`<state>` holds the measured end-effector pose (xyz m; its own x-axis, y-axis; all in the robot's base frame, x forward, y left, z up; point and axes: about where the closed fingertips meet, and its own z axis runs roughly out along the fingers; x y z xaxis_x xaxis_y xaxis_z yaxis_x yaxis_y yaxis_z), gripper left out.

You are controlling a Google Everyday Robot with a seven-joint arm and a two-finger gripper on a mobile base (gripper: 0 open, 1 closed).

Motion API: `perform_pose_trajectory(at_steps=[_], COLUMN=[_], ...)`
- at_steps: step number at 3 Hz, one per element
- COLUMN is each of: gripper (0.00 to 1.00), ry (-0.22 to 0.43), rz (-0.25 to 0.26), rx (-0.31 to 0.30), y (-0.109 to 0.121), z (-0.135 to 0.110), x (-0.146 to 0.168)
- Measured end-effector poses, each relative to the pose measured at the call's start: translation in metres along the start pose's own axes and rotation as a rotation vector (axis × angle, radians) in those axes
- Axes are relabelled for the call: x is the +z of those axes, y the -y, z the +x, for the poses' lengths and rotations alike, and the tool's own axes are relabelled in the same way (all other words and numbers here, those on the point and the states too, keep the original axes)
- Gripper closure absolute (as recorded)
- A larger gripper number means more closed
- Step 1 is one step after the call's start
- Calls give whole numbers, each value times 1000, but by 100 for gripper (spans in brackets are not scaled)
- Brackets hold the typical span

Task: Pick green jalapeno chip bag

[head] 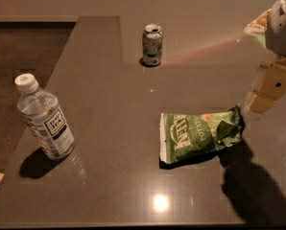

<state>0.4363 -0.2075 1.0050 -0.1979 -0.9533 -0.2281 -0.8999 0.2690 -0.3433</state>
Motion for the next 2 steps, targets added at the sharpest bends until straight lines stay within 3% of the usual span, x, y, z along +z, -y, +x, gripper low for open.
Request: perform_pose_trajectory(at_steps=[2], gripper=[0], ry=[-43], rz=[-15], rx=[-9], y=[-9], z=[5], x=[23])
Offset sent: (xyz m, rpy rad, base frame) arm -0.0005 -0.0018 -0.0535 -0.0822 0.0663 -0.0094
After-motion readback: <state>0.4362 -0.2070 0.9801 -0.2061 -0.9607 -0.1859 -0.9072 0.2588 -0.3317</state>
